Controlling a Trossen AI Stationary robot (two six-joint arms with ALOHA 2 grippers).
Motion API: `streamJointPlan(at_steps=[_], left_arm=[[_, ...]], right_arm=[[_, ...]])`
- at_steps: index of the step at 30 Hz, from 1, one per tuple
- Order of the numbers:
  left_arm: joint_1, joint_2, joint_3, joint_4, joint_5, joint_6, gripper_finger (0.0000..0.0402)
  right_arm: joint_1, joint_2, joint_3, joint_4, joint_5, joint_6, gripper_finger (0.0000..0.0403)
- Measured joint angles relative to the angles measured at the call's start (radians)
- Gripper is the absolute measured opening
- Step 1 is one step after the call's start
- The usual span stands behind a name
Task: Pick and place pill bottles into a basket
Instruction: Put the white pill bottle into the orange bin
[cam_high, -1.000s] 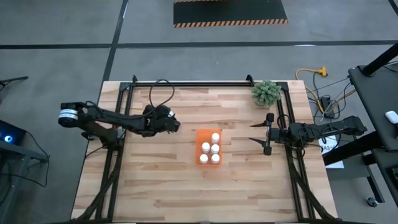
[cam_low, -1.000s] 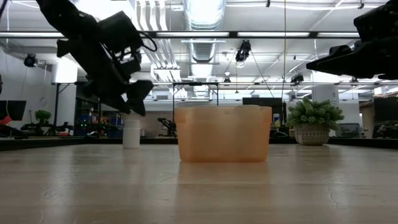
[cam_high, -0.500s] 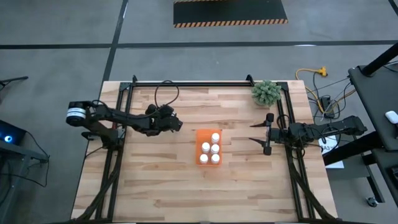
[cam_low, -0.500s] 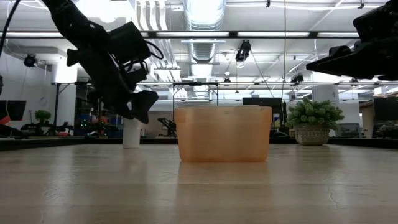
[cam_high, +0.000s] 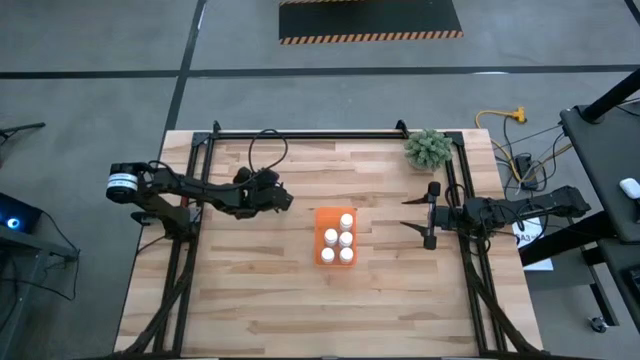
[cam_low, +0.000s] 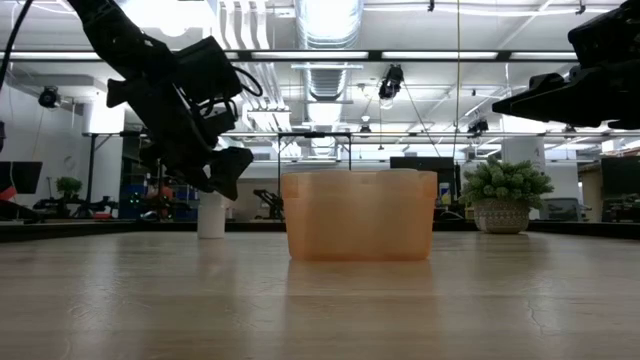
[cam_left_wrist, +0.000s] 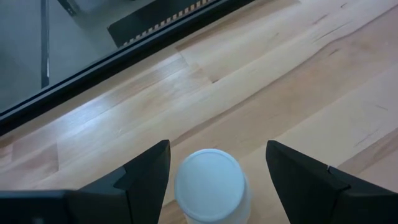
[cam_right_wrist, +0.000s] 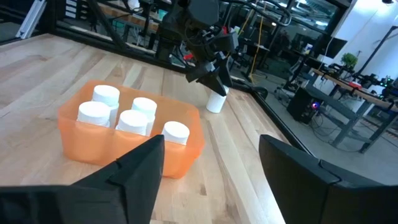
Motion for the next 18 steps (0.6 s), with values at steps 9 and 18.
streamJointPlan(at_steps=[9,18], left_arm=[[0.0,-0.004,0.0,0.001,-0.006,0.019,0.0247],[0.014,-0.005,-0.013,0.007,0.022,0.016,0.0247]], right_arm=[[0.0,0.0,0.0,0.0,0.0,0.001,0.0252],[0.0,0.0,0.0,0.0,0.0,0.002,0.0251]])
